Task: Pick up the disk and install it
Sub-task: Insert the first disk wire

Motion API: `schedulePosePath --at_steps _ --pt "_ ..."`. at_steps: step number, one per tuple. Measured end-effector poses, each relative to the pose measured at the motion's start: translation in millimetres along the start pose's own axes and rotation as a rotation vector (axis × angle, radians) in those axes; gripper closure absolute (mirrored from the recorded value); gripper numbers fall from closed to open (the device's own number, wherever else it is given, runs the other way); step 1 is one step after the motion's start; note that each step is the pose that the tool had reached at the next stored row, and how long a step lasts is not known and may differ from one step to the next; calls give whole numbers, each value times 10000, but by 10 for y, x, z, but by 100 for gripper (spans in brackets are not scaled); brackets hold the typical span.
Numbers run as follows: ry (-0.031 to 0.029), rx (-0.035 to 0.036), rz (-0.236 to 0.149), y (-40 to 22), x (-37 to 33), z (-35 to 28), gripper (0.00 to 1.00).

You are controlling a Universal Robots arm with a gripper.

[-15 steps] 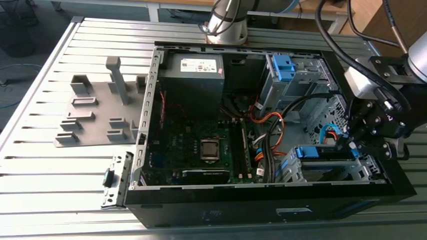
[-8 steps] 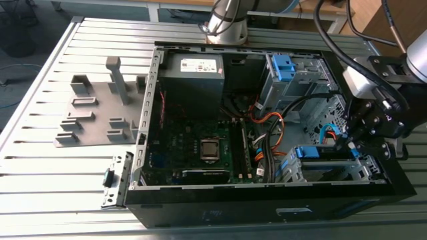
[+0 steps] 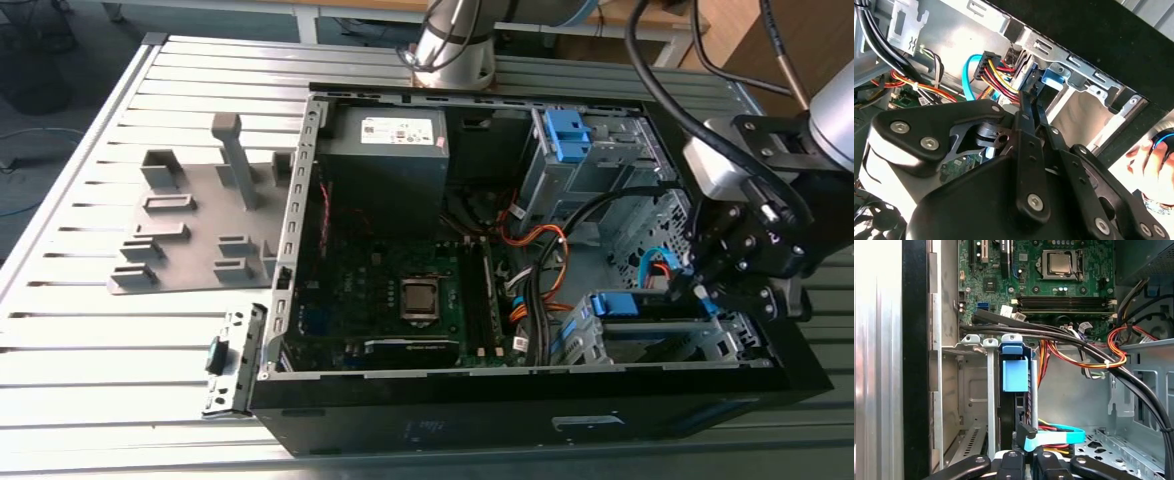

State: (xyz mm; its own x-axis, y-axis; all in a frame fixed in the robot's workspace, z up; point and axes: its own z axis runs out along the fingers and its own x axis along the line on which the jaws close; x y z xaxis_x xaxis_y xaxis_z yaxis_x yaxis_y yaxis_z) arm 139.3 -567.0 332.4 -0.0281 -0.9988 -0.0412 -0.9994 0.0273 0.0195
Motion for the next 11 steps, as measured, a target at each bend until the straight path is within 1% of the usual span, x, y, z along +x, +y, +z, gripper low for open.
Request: schedulePosePath --at_steps 2,5,11 --pt "-8 -5 0 0 1 21 84" --pt "0 -7 0 -4 1 25 84" --pt "-6 -7 1 -5 1 30 84"
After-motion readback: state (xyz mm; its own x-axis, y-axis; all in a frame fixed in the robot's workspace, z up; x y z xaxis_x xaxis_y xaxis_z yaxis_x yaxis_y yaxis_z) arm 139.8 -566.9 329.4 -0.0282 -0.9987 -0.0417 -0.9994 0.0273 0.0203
